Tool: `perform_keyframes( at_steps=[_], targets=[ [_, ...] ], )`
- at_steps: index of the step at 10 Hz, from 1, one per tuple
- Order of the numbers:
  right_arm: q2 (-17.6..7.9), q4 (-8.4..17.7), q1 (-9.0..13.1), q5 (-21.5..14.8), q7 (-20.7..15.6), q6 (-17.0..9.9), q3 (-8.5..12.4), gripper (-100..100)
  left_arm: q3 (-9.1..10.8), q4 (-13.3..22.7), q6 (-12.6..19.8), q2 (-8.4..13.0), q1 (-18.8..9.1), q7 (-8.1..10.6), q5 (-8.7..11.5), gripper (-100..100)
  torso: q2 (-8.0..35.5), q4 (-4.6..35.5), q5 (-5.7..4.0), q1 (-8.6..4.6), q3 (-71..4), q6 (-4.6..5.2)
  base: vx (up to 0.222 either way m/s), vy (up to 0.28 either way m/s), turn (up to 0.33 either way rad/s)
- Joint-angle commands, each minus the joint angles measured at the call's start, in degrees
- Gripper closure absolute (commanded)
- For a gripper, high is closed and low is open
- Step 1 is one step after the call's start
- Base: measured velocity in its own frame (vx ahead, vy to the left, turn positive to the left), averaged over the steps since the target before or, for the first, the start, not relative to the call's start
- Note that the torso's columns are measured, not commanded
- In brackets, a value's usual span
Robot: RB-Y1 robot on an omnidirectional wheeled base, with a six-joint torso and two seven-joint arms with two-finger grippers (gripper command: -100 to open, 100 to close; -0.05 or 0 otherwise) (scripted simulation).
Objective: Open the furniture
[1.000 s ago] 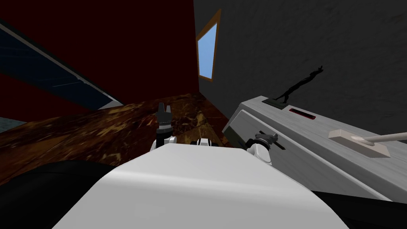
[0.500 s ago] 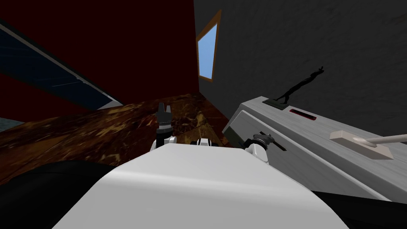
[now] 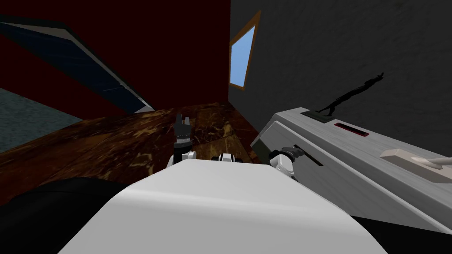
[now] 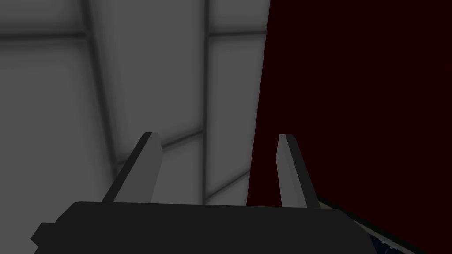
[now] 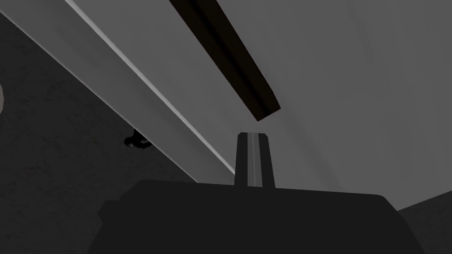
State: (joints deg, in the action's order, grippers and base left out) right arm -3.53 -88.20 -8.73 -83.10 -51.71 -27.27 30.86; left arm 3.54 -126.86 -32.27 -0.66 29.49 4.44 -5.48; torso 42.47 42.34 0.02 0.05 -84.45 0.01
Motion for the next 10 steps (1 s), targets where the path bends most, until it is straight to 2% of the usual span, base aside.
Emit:
perform_keyframes(
  at_steps=[1,4,5,6,8,10],
  targets=[
    [-0.5,3.2,4.2,-0.3,-1.1,-3.9,1.0,100,0.01,0.0,0.0,0.0,0.0,0.0,0.0,0,-0.2,-0.1,-0.04,-0.17,-0.1,0.01,-0.198,0.028,0.225],
    [-1.0,6.9,8.9,-0.8,-2.1,-8.2,2.2,100,0.01,0.0,0.0,0.0,0.0,0.0,0.0,0,-0.3,-0.1,0.01,0.05,-0.2,0.0,-0.178,0.07,0.223],
    [-1.0,6.2,8.1,-0.5,-2.1,-7.1,2.0,100,0.01,0.0,0.0,0.0,0.0,0.0,0.0,0,-0.1,0.0,0.01,0.03,-0.1,0.0,-0.091,0.036,0.035],
    [-2.7,6.5,8.5,-0.2,-2.5,-7.4,2.1,-100,0.02,0.0,0.0,0.0,0.0,0.0,0.0,0,-0.4,-0.1,-0.04,-0.18,-0.2,0.05,-0.017,-0.024,-0.017],
    [-2.8,7.1,9.1,1.3,-3.5,-7.1,2.2,-100,0.04,0.0,0.0,0.0,0.1,0.0,0.0,0,-0.4,-0.1,-0.15,-0.5,-0.3,0.01,-0.008,-0.14,-0.02],
    [-2.8,7.9,9.9,3.1,-4.6,-6.8,2.3,-100,0.05,0.0,0.0,0.0,0.1,0.0,0.0,0,-0.3,-0.1,-0.08,-0.22,-0.2,-0.01,0.021,-0.18,-0.021]
  ],
)
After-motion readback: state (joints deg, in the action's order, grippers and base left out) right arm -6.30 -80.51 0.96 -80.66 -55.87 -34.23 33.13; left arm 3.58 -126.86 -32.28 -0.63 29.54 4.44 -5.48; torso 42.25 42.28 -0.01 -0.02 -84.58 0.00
